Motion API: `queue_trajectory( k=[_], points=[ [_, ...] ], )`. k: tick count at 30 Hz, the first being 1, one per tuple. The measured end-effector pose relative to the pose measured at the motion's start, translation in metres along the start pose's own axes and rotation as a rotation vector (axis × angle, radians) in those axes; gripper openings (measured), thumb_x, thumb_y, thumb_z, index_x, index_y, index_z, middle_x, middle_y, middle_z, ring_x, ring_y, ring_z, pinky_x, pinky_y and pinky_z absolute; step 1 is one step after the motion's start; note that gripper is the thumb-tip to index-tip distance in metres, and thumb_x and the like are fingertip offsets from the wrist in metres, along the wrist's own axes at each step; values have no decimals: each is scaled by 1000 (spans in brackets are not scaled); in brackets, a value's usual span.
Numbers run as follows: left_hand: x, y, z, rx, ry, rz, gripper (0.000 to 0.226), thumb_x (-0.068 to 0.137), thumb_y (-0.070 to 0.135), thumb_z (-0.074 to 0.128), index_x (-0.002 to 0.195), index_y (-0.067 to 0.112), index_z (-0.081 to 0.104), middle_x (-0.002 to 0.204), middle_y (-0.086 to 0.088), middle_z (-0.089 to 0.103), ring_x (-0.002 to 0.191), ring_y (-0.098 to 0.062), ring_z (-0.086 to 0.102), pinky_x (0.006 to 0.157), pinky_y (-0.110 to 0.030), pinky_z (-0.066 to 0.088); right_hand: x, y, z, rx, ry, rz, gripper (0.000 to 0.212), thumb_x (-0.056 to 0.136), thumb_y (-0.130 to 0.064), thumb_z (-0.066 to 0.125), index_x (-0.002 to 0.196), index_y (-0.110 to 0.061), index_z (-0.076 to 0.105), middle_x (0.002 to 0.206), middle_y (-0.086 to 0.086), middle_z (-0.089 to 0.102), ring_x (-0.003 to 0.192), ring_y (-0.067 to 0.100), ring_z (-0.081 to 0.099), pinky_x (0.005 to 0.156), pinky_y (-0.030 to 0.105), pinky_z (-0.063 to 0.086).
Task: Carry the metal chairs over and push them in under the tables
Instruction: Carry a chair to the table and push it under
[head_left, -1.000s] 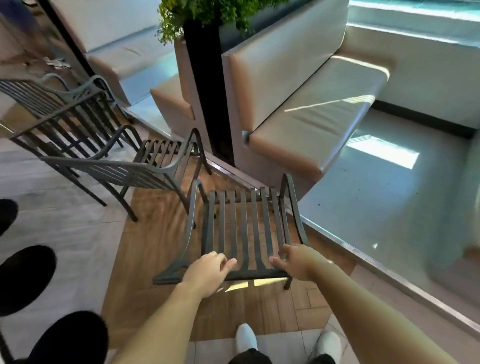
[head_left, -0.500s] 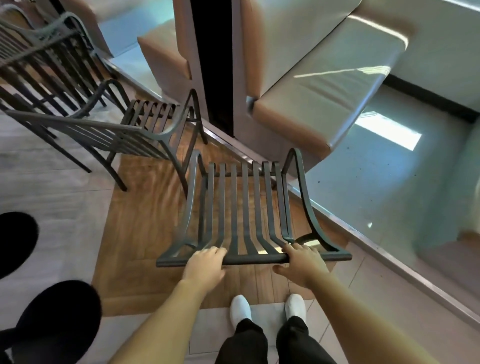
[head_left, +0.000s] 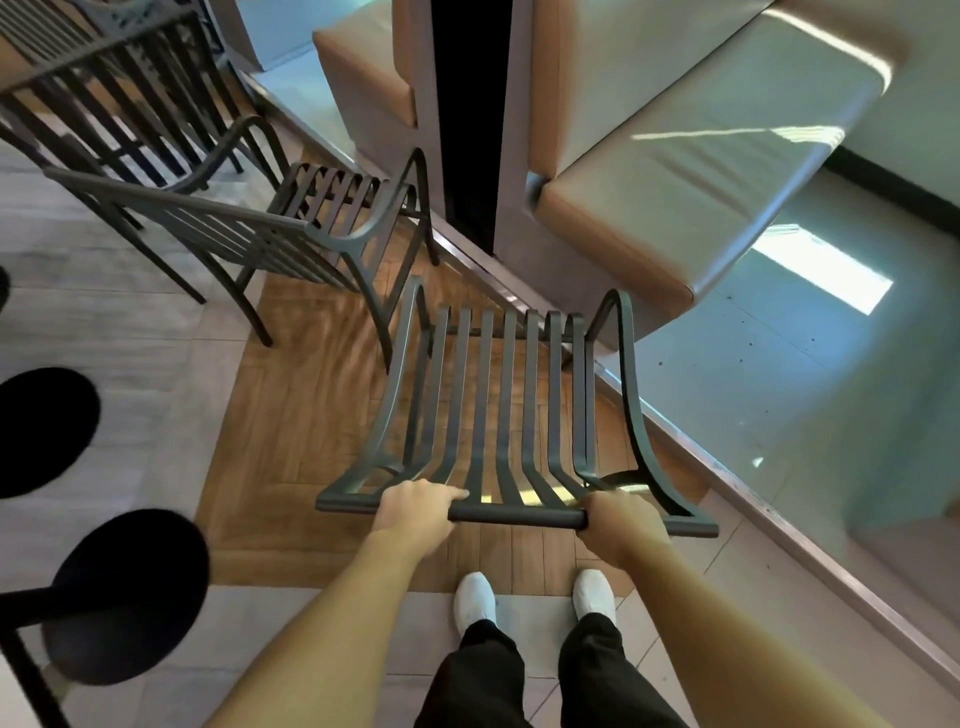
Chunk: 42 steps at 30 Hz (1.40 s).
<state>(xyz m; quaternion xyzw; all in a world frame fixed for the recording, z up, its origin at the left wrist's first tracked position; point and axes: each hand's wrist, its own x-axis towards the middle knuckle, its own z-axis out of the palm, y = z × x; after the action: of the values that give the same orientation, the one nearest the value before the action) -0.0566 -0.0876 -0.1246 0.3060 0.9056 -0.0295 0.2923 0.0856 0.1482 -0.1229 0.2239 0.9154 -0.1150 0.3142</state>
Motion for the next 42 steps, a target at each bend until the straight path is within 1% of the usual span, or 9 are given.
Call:
queue_trajectory(
  k=[5, 12, 17, 20, 22, 25, 31, 36, 42],
  points=[
    [-2, 5, -1, -48, -14, -54, 45, 102, 33, 60, 143, 51, 55, 125, 4, 70, 115, -22, 65, 93, -36, 53, 1, 3, -5, 4, -31, -42, 15, 99, -32, 56, 103, -24, 69, 84, -8, 63, 73, 11, 62, 68, 24, 50],
    [-15, 27, 3, -99, 22, -154, 47, 100, 28, 64, 139, 54, 58, 131, 6, 69, 121, -22, 63, 99, -37, 51, -4, 16, -4, 46, -32, -91, 13, 98, -29, 55, 100, -24, 67, 87, -5, 66, 78, 15, 64, 74, 31, 57],
    [-36, 68, 21, -197, 22, -297, 46, 101, 25, 61, 136, 55, 59, 129, 6, 70, 121, -23, 62, 100, -34, 51, -10, 50, -6, -6, -74, -200, 17, 98, -24, 54, 107, -21, 68, 101, -1, 71, 92, 21, 68, 78, 32, 55],
    [-48, 98, 38, -251, 30, -358, 46, 101, 26, 60, 137, 54, 59, 129, 9, 70, 124, -22, 60, 101, -32, 49, -13, 73, -12, -25, -90, -272, 8, 98, -29, 57, 101, -24, 63, 97, -3, 68, 86, 19, 64, 80, 31, 55],
    [-57, 119, 50, -294, 37, -392, 45, 101, 28, 60, 137, 55, 58, 130, 10, 69, 125, -22, 58, 103, -33, 48, -13, 88, -15, -65, -98, -315, 7, 100, -30, 57, 95, -26, 58, 89, -6, 63, 82, 17, 61, 78, 29, 54],
    [-69, 146, 65, -392, 52, -440, 44, 103, 27, 58, 141, 48, 57, 131, 6, 67, 127, -26, 57, 107, -38, 47, -8, 106, -17, -148, -105, -352, 14, 100, -34, 59, 106, -24, 66, 83, -9, 57, 81, 16, 59, 73, 28, 49],
    [-83, 179, 82, -531, 76, -537, 45, 104, 26, 61, 146, 40, 55, 135, -2, 65, 127, -27, 58, 110, -41, 47, -1, 112, -30, -291, -122, -435, 22, 98, -43, 61, 113, -28, 67, 93, -9, 62, 91, 16, 64, 80, 29, 52],
    [-87, 198, 88, -640, 122, -634, 45, 102, 33, 63, 146, 42, 55, 133, -1, 66, 125, -25, 60, 109, -40, 48, 16, 111, -47, -352, -147, -534, 16, 99, -38, 63, 110, -29, 68, 87, -13, 60, 84, 10, 62, 78, 24, 51],
    [-74, 228, 87, -707, 132, -784, 44, 102, 38, 62, 145, 43, 55, 137, 2, 64, 127, -24, 59, 111, -39, 47, 46, 116, -66, -494, -113, -660, 14, 99, -26, 55, 108, -28, 66, 102, -6, 69, 97, 17, 67, 87, 31, 55]
  ],
)
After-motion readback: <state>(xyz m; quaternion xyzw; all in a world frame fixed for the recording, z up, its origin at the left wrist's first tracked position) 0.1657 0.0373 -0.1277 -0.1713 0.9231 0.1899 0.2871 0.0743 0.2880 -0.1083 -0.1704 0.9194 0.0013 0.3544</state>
